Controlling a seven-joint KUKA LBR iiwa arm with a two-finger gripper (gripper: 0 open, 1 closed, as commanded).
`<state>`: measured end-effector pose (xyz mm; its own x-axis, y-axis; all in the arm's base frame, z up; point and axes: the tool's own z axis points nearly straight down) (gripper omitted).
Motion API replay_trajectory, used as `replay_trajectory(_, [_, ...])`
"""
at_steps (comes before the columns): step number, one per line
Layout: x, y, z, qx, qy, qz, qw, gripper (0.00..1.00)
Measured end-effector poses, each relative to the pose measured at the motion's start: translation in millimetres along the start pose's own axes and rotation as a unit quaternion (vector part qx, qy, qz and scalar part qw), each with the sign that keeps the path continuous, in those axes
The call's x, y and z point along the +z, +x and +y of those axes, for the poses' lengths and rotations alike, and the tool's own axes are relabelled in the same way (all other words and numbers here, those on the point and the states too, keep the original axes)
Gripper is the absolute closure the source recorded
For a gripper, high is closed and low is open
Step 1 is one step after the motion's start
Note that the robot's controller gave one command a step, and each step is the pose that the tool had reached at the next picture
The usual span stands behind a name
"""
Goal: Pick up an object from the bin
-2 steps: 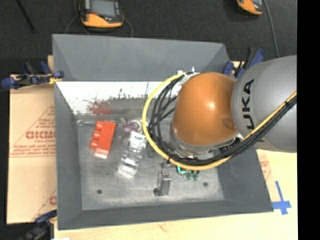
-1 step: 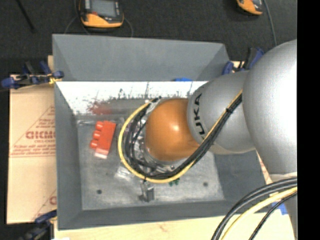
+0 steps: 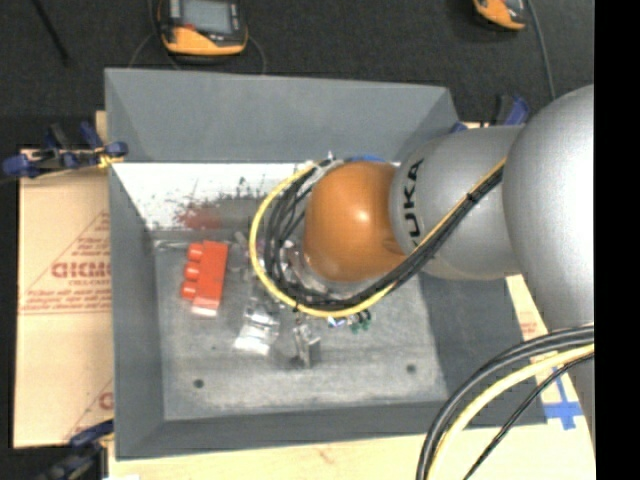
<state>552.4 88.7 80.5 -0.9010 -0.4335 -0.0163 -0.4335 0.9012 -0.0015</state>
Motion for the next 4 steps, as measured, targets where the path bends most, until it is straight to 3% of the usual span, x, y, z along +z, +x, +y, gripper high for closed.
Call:
replay_trajectory(1, [-6,-6.8,1,0.001,0.002,-0.0136,0.9999,1.0])
replay_trajectory(2, [-9,-1.1,11,0.057,0.002,-0.0055,0.9984,1.0])
replay_trajectory(4, [-8,-0.3,9,0.052,0.002,-0.0119,0.9986,1.0])
